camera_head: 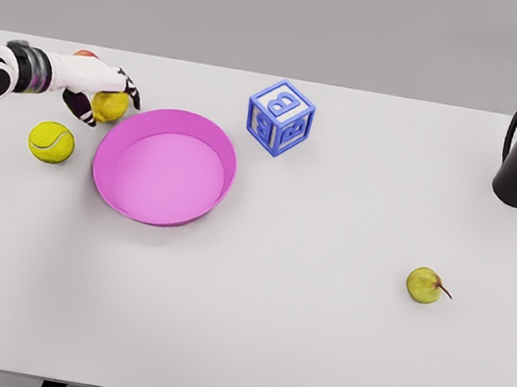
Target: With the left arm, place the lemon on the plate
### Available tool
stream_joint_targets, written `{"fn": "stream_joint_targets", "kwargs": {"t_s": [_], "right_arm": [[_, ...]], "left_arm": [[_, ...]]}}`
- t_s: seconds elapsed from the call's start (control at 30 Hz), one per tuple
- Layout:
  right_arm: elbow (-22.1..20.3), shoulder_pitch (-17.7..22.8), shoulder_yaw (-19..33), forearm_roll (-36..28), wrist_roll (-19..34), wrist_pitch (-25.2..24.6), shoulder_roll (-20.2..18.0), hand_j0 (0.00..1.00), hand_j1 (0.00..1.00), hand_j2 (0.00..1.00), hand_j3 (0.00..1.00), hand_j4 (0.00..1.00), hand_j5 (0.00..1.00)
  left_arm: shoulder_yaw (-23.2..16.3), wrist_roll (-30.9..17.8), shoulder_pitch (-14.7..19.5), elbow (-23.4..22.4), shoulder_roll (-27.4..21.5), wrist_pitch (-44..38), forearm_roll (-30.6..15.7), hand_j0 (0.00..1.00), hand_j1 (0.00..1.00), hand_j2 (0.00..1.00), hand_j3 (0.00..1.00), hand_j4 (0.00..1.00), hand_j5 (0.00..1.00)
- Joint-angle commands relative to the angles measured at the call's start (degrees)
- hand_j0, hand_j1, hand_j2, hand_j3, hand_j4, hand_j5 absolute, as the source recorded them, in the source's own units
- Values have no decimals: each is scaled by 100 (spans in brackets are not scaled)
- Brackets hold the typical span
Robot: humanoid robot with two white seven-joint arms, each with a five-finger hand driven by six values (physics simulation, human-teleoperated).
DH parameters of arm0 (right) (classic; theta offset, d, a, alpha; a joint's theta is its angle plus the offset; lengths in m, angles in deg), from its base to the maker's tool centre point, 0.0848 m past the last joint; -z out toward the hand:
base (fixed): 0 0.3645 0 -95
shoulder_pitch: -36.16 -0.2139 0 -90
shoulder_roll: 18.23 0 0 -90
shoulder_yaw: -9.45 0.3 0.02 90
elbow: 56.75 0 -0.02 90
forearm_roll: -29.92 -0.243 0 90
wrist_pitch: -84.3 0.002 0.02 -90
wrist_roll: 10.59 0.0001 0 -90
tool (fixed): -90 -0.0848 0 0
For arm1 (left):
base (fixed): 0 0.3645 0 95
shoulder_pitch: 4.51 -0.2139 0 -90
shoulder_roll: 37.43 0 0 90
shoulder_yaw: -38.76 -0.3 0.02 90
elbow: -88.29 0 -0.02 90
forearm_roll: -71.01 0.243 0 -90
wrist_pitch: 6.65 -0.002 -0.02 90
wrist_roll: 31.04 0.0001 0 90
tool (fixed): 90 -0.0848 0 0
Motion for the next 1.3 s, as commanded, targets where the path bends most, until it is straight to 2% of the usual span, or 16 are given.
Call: {"fn": "stream_joint_targets", "kwargs": {"t_s": [0.0,0.37,0.67,0.83,1.2,1.27], "right_arm": [[2,0,-1,1,1,0,1,100,100,100,100,100,100],[2,0,-1,1,1,0,1,100,100,100,100,100,100],[2,0,-1,-7,1,0,1,100,100,100,100,100,100],[2,9,-1,1,1,0,1,100,100,100,100,100,100],[2,0,-1,1,1,0,1,100,100,100,100,100,100],[-6,0,-1,1,1,0,1,100,100,100,100,100,100]], "left_arm": [[14,3,0,4,-6,-13,-13,68,68,68,68,68,68],[75,3,18,119,-50,-13,-92,65,65,65,65,65,65],[102,3,0,558,-67,-13,-127,64,64,64,64,64,64],[313,3,-53,760,-155,-13,-136,64,64,64,64,64,64],[321,3,-149,1244,-384,-13,-593,64,64,64,64,64,64],[330,3,-263,1507,-454,-13,-699,64,64,64,64,64,64]]}}
